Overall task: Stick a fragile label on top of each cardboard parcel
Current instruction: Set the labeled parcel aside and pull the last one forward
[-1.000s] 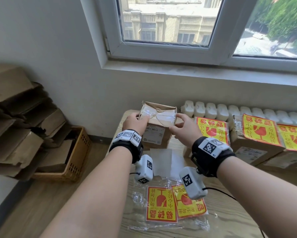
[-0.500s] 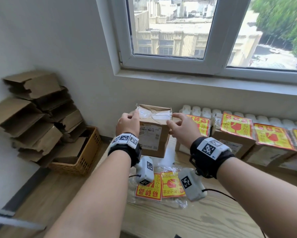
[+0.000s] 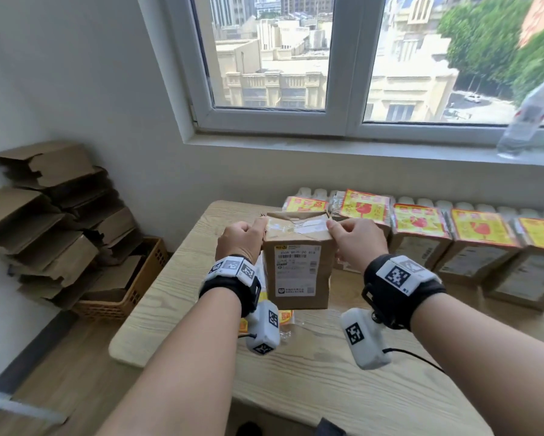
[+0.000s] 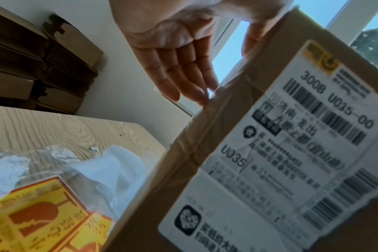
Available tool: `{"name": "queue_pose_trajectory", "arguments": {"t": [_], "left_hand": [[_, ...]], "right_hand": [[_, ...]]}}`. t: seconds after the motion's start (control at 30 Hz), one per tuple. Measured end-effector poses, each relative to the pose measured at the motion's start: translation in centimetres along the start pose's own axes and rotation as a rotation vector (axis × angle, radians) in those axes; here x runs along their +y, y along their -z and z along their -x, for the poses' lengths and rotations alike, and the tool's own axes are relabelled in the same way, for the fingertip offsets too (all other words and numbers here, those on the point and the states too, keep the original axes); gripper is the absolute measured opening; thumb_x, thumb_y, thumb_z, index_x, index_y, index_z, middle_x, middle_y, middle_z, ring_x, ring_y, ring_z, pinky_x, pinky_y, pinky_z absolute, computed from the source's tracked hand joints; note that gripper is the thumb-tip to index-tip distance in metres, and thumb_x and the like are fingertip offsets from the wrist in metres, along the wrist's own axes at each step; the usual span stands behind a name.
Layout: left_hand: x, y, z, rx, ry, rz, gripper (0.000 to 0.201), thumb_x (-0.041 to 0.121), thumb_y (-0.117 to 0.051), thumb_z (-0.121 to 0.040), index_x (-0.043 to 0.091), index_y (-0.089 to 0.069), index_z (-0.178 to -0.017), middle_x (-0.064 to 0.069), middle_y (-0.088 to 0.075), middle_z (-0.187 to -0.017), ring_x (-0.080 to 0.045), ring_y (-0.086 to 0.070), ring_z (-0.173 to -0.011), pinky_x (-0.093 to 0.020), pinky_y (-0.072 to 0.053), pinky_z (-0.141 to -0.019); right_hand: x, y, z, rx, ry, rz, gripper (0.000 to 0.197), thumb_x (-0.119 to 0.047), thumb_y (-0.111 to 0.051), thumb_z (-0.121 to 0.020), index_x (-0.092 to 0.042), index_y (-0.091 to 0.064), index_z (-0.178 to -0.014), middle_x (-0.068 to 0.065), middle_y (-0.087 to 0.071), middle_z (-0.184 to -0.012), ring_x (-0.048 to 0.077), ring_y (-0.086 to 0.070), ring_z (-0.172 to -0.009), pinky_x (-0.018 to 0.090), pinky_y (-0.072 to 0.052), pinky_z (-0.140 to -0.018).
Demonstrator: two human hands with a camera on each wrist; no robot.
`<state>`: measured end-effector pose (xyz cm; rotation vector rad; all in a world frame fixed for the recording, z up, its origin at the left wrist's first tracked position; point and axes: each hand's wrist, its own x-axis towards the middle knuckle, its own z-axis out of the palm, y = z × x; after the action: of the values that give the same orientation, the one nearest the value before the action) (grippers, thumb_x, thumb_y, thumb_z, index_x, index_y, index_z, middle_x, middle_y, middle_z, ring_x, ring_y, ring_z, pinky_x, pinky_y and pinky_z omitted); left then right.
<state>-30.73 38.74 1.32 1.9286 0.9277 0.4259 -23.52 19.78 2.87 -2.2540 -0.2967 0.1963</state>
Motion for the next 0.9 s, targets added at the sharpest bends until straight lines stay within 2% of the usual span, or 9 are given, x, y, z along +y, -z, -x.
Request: {"name": "queue_pose_trajectory", "arguments": {"t": [0.07, 0.2, 0.3, 0.43, 0.5, 0.6, 0.67, 0.77, 0.9], "left_hand": [[0.6, -1.8, 1.1, -0.045, -0.006, -0.005, 0.048, 0.058, -0.052, -0.073, 0.013, -0.063, -0.061, -0.006, -0.072, -0.071, -0.027, -0.067, -0.077, -0.031, -0.051, -0.071], [1.4, -6.0, 2.9, -0.185, -0.007, -0.038, 0.047, 0.064, -0.051, -0.061, 0.019, -0.061, -0.06, -0.012, -0.073, -0.075, -0.028, -0.071, -0.076, -0.039, -0.057, -0.075], [1.7, -9.5, 4.0, -0.31, -0.009, -0.075, 0.045, 0.062, -0.054, -0.062, 0.017, -0.06, -0.064, -0.011, -0.074, -0.077, -0.027, -0.072, -0.075, -0.043, -0.059, -0.078], [2.0, -13.8, 5.2, -0.448, -0.01, -0.113, 0.035, 0.046, -0.066, -0.074, 0.013, -0.071, -0.082, 0.001, -0.074, -0.069, -0.013, -0.073, -0.064, -0.038, -0.061, -0.075], [2.1, -15.4, 5.7, -0.49, -0.014, -0.127, 0.032, 0.043, -0.069, -0.073, 0.013, -0.07, -0.083, 0.002, -0.074, -0.067, -0.011, -0.073, -0.061, -0.038, -0.061, -0.075], [2.0, -17.1, 6.3, -0.522, -0.017, -0.158, 0.031, 0.044, -0.07, -0.07, 0.015, -0.07, -0.081, 0.002, -0.074, -0.065, -0.011, -0.073, -0.06, -0.037, -0.062, -0.073], [1.9, -17.7, 6.3, -0.531, -0.016, -0.172, 0.031, 0.046, -0.071, -0.068, 0.016, -0.068, -0.077, 0.002, -0.074, -0.063, -0.012, -0.073, -0.061, -0.037, -0.061, -0.074], [1.6, -18.1, 6.2, -0.555, -0.005, -0.193, 0.033, 0.046, -0.072, -0.069, 0.015, -0.067, -0.078, 0.001, -0.074, -0.065, -0.012, -0.073, -0.061, -0.038, -0.061, -0.076], [0.9, -18.2, 6.1, -0.571, 0.011, -0.216, 0.034, 0.043, -0.072, -0.069, 0.013, -0.068, -0.085, 0.0, -0.074, -0.07, -0.012, -0.073, -0.062, -0.037, -0.061, -0.074]], "right_hand": [[1.9, 1.4, 0.5, 0.026, -0.036, -0.007, 0.035, -0.045, -0.048, -0.095, -0.018, -0.07, -0.103, -0.005, -0.068, -0.08, 0.015, -0.067, -0.075, 0.026, -0.05, -0.062], [5.8, 4.2, 1.2, 0.074, -0.117, 0.039, 0.036, -0.048, -0.049, -0.093, -0.021, -0.069, -0.105, -0.003, -0.07, -0.092, 0.018, -0.068, -0.082, 0.029, -0.052, -0.069], [8.9, 6.0, 1.8, 0.103, -0.183, 0.047, 0.033, -0.047, -0.05, -0.092, -0.022, -0.069, -0.104, -0.003, -0.07, -0.094, 0.018, -0.068, -0.083, 0.034, -0.056, -0.077], [12.7, 8.0, 2.2, 0.14, -0.285, 0.087, 0.032, -0.045, -0.053, -0.091, -0.022, -0.069, -0.106, -0.002, -0.071, -0.097, 0.02, -0.068, -0.085, 0.037, -0.056, -0.082], [14.1, 8.7, 2.4, 0.145, -0.322, 0.103, 0.03, -0.043, -0.054, -0.091, -0.023, -0.069, -0.107, -0.001, -0.071, -0.098, 0.02, -0.067, -0.086, 0.034, -0.055, -0.08], [15.6, 9.4, 2.6, 0.141, -0.338, 0.127, 0.028, -0.039, -0.055, -0.091, -0.022, -0.07, -0.108, -0.001, -0.07, -0.103, 0.018, -0.061, -0.085, 0.027, -0.046, -0.074], [16.3, 9.4, 2.6, 0.133, -0.354, 0.13, 0.027, -0.038, -0.055, -0.091, -0.022, -0.07, -0.106, -0.001, -0.07, -0.103, 0.018, -0.061, -0.085, 0.029, -0.049, -0.077], [17.2, 8.9, 2.7, 0.121, -0.382, 0.101, 0.024, -0.038, -0.057, -0.088, -0.024, -0.07, -0.101, -0.001, -0.072, -0.098, 0.023, -0.067, -0.083, 0.038, -0.057, -0.081], [17.5, 8.2, 2.9, 0.108, -0.395, 0.095, 0.021, -0.038, -0.057, -0.086, -0.026, -0.07, -0.097, -0.001, -0.072, -0.096, 0.026, -0.068, -0.083, 0.038, -0.056, -0.081]]}}
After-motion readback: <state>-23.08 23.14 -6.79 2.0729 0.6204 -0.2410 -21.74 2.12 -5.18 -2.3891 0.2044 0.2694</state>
